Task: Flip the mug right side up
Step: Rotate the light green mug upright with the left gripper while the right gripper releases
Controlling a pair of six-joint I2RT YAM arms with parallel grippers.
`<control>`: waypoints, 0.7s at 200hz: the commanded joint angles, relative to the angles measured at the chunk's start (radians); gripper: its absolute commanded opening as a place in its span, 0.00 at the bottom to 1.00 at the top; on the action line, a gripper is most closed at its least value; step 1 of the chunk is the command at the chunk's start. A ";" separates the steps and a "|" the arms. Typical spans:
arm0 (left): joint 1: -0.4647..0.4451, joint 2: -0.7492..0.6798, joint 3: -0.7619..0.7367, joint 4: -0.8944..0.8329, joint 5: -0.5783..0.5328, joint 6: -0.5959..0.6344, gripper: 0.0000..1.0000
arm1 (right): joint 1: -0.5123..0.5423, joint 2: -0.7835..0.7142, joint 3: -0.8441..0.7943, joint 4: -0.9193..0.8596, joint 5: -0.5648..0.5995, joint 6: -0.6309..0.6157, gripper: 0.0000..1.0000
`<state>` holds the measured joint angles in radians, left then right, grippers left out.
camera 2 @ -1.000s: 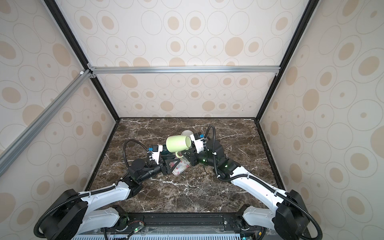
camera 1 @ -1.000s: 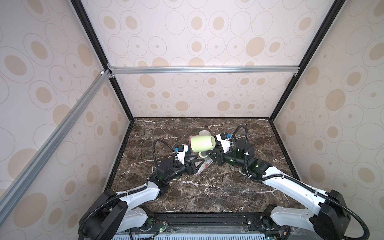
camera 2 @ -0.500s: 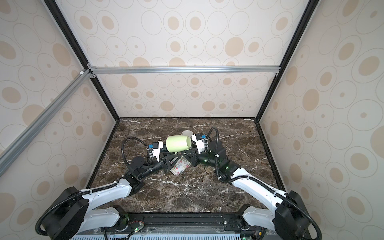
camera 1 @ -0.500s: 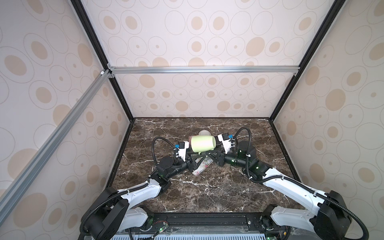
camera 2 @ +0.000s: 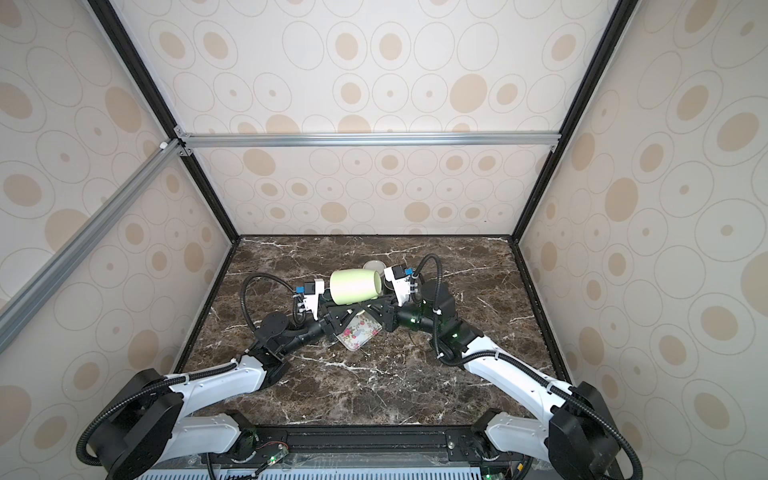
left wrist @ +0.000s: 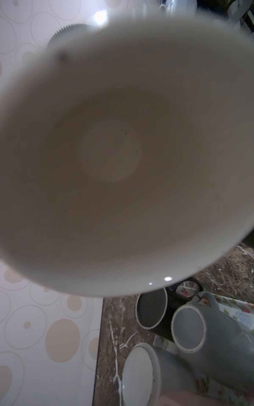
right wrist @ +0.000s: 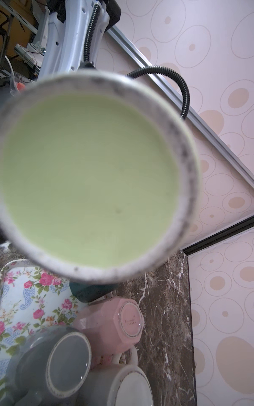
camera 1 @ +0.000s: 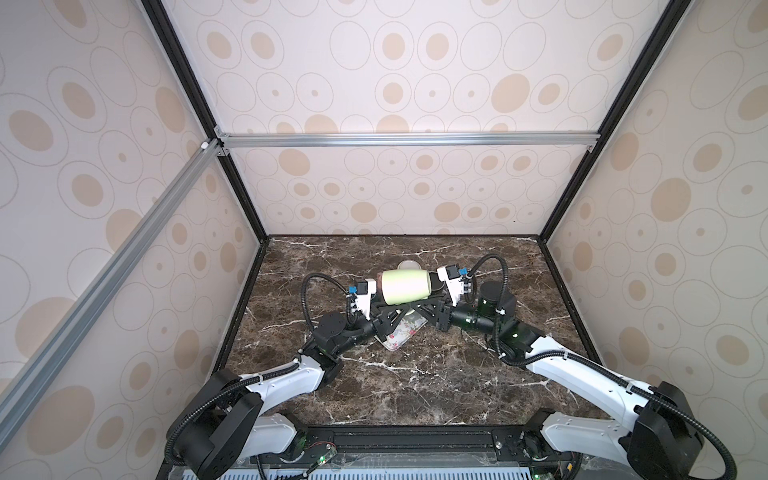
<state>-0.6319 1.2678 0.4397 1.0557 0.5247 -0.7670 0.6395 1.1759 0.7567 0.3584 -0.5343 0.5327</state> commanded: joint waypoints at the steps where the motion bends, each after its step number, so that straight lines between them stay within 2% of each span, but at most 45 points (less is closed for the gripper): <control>1: -0.018 -0.004 0.067 0.039 0.067 0.012 0.19 | 0.003 0.008 -0.007 0.103 -0.028 0.002 0.00; 29: -0.019 -0.004 0.069 0.070 0.068 -0.001 0.13 | -0.001 0.032 -0.020 0.134 -0.036 0.023 0.00; 41: -0.018 0.000 0.077 0.069 0.077 0.001 0.00 | -0.003 0.039 -0.022 0.142 -0.043 0.027 0.00; 85: -0.020 -0.004 0.066 0.073 0.059 -0.013 0.00 | -0.008 0.057 -0.025 0.149 -0.051 0.024 0.00; 140: -0.018 -0.051 0.054 -0.040 -0.023 0.031 0.00 | -0.019 0.068 -0.039 0.159 -0.047 0.032 0.00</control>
<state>-0.6281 1.2652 0.4503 1.0023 0.4923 -0.7670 0.6155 1.2278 0.7269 0.4644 -0.5701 0.5686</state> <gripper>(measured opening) 0.180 0.153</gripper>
